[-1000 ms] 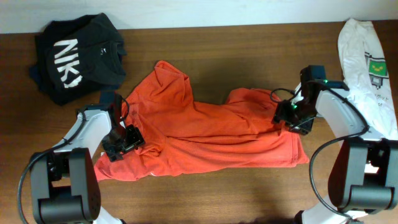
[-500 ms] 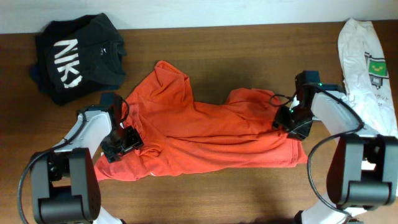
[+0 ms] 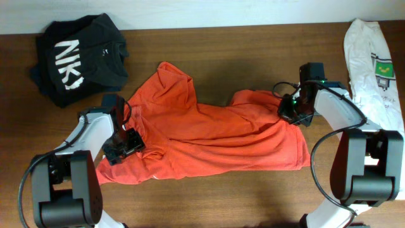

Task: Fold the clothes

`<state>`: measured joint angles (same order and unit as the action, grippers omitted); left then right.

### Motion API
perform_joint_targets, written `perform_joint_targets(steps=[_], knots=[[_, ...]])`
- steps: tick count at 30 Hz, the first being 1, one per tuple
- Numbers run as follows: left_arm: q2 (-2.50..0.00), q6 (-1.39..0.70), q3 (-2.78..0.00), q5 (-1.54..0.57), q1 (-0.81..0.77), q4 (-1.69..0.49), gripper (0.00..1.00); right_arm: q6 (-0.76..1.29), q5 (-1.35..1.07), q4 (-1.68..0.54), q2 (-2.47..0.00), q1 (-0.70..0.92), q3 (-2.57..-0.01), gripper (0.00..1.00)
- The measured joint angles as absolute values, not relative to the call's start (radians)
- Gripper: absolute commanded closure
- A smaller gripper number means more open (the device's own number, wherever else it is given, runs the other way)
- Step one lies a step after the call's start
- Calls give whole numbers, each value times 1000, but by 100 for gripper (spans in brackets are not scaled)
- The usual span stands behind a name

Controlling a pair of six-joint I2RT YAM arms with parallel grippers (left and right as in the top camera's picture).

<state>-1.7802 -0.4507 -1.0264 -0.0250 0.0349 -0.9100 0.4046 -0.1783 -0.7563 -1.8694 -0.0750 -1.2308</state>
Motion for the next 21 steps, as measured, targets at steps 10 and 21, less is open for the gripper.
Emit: perform_joint_targets(steps=[10,21], knots=[[-1752,-446,-1114,9,36,-1030,53,398,-52,-1198,-1881,-171,-1458,60],[-1620,-376,-1050,-72,36,-1114,99,367,-71,-1082,-1876,-86,-1269,95]])
